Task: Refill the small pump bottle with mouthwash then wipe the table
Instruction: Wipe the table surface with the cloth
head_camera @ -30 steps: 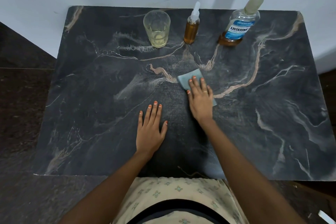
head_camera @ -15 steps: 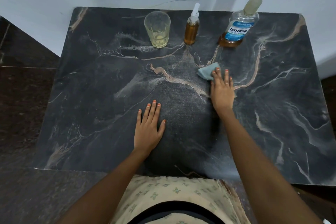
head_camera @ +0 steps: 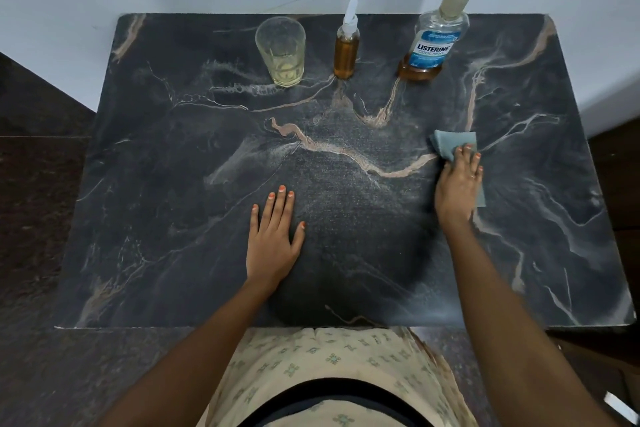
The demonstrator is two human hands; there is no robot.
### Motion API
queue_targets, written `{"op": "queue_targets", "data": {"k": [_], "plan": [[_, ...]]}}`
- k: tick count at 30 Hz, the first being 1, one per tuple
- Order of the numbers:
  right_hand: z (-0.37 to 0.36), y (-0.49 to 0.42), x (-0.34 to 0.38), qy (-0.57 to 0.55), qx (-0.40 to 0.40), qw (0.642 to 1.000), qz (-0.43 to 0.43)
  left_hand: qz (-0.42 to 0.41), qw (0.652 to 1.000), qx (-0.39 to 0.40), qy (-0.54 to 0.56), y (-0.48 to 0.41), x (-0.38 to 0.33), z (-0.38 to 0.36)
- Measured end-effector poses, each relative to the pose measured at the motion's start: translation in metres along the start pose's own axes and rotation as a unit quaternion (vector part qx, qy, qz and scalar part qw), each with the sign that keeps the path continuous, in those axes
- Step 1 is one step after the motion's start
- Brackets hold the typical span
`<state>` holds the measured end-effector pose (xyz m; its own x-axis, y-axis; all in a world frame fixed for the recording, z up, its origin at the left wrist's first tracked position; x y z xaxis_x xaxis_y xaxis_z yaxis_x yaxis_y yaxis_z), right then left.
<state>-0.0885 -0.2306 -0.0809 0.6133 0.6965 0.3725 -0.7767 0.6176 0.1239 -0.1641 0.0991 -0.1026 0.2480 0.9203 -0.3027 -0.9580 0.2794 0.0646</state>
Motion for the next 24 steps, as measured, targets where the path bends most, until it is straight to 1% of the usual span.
{"op": "queue_targets", "data": {"k": [4,7,10,13,15,20,24], "plan": [[-0.020,0.038,0.030,-0.006,0.033,0.998,0.056,-0.001,1.000,-0.003,0.006,0.000,0.000,0.000],[-0.038,0.068,0.048,0.020,0.048,0.992,0.117,-0.002,1.000,-0.005,0.007,0.000,0.001,-0.001],[-0.043,0.080,0.047,0.055,0.050,0.983,0.168,-0.002,1.000,-0.008,0.004,0.000,0.001,-0.001],[-0.033,0.073,0.036,0.054,0.047,0.978,0.195,-0.001,1.000,-0.008,0.003,0.000,0.001,-0.001],[-0.021,0.059,0.023,0.055,0.033,0.982,0.176,-0.002,1.000,-0.006,0.004,0.000,0.001,-0.001],[0.011,0.023,-0.031,0.062,0.001,0.995,0.072,-0.005,1.000,-0.011,0.009,0.001,0.001,0.000],[0.016,0.020,-0.043,0.033,0.012,0.999,0.038,-0.006,1.000,-0.009,0.008,0.001,0.001,-0.002]]}}
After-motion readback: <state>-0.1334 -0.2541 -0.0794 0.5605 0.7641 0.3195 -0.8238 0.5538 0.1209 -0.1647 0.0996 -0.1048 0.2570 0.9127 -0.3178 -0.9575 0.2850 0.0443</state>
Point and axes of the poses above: each hand's wrist, its own y-axis away from the middle knuckle, its own z-axis out of the back of the hand, x = y × z, the point moved 8 cm from there along -y, towards the middle knuckle, and after that the axes turned 11 degrees about -z, right-handed, at the moved point
